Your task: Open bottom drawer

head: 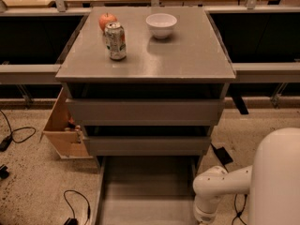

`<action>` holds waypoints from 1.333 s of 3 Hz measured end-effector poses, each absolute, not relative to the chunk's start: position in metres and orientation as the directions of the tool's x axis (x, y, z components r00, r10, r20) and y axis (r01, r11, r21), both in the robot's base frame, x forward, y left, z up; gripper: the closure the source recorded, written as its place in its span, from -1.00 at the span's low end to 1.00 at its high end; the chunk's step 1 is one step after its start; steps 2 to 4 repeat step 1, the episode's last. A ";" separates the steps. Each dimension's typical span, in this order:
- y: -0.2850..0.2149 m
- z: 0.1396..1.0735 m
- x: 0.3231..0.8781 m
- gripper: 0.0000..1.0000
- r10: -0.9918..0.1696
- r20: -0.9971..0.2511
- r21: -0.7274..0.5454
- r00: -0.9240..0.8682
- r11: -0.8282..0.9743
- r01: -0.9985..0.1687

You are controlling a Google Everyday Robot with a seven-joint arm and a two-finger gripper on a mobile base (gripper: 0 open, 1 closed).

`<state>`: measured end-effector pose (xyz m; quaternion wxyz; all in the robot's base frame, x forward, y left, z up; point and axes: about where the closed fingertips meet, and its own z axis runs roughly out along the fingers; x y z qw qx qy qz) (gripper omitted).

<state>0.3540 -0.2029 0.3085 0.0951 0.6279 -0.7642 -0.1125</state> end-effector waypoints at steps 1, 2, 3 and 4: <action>-0.200 0.365 0.328 -1.00 -0.970 0.012 0.224 -0.244 0.241 -0.944; -0.200 0.365 0.328 -1.00 -0.970 0.012 0.224 -0.244 0.241 -0.944; -0.200 0.365 0.328 -1.00 -0.970 0.012 0.224 -0.244 0.241 -0.944; -0.200 0.365 0.328 -1.00 -0.970 0.012 0.224 -0.244 0.241 -0.944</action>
Offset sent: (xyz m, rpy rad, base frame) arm 0.0000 0.0000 0.0000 0.0000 0.0000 0.0000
